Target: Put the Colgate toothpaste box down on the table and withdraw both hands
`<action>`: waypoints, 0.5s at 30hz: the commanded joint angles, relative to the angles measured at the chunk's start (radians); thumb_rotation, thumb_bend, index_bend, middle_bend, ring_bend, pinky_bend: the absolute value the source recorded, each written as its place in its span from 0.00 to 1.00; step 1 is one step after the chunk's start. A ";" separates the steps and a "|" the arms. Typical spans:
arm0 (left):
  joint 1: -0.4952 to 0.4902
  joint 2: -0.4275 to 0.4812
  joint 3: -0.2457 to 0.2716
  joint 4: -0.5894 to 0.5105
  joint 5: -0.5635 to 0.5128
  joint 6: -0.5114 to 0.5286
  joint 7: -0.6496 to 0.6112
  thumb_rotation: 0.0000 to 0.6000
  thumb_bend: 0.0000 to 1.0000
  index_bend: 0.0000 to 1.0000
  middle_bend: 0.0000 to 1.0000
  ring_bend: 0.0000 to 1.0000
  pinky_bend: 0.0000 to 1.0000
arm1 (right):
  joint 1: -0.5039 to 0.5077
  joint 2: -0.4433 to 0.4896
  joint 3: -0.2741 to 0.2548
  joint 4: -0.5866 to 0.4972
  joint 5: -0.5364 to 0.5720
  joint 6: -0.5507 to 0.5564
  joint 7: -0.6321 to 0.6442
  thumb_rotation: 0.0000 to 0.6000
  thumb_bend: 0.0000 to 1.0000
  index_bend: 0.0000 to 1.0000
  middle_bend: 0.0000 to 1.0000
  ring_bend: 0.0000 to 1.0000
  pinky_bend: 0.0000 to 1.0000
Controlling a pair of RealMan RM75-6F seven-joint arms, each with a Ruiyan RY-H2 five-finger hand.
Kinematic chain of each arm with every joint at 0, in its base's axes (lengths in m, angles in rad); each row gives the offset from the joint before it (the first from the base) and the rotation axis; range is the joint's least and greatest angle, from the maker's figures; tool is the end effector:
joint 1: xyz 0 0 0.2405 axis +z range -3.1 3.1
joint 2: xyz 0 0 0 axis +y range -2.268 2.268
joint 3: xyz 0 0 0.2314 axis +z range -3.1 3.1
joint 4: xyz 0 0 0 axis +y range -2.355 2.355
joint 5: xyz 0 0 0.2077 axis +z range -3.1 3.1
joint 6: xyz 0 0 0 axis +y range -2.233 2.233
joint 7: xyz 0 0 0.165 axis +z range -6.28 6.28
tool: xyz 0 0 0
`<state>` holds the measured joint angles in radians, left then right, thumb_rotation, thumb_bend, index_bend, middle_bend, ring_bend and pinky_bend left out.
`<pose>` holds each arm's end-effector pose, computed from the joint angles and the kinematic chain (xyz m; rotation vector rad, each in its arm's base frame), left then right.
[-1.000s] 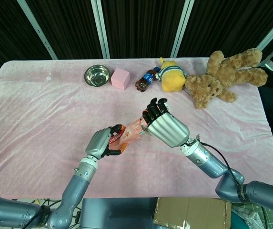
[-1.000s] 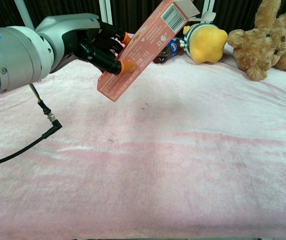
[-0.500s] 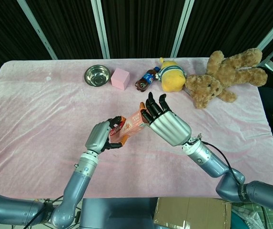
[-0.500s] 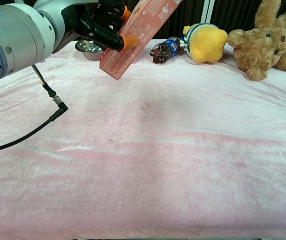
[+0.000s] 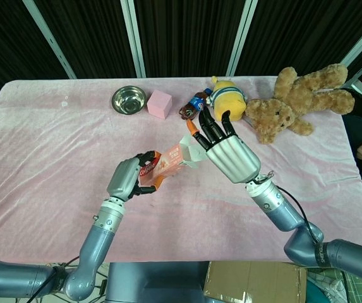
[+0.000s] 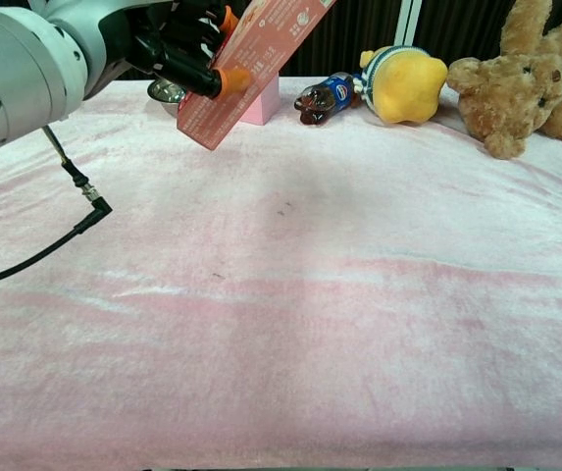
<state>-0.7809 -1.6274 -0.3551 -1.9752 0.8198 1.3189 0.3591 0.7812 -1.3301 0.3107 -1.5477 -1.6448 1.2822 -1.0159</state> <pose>-0.0136 0.3006 0.0135 -1.4698 -1.4586 -1.3844 -0.0279 -0.3489 0.1054 1.5678 0.4664 0.8712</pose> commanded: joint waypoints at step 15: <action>0.091 0.224 0.218 0.097 0.181 -0.104 0.031 1.00 0.46 0.42 0.36 0.28 0.40 | -0.145 0.032 -0.071 -0.039 0.157 0.029 0.114 1.00 0.28 0.08 0.17 0.08 0.30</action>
<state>-0.7074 -1.4224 -0.1582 -1.8999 0.9833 1.2288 0.3983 0.6550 -1.3036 0.2577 -1.5917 -1.4910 1.3006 -0.9228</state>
